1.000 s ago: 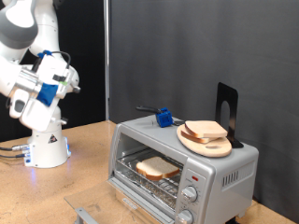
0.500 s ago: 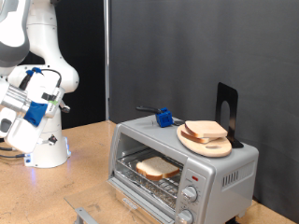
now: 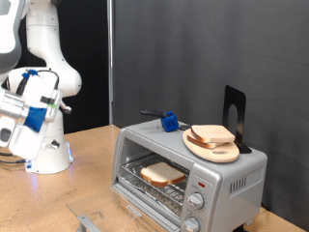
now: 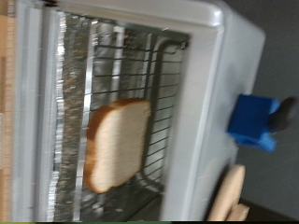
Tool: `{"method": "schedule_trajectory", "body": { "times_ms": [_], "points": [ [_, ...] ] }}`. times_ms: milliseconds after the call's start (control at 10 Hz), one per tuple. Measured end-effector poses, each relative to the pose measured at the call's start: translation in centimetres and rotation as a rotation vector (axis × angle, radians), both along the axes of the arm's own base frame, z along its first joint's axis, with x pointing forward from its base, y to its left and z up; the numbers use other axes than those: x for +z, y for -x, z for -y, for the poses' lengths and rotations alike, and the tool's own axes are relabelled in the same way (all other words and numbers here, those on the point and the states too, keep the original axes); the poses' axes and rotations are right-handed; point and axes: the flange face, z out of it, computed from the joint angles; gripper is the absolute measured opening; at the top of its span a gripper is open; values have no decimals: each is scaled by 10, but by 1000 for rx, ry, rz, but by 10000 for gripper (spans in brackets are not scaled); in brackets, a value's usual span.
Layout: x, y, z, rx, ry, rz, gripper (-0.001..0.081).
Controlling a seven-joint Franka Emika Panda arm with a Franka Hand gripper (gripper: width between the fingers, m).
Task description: Make a piece of toast with the oven
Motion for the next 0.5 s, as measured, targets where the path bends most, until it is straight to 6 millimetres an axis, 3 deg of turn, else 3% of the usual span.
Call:
{"method": "schedule_trajectory", "body": {
  "times_ms": [500],
  "points": [
    [-70,-19,17,20,69,-120,808]
  ]
}}
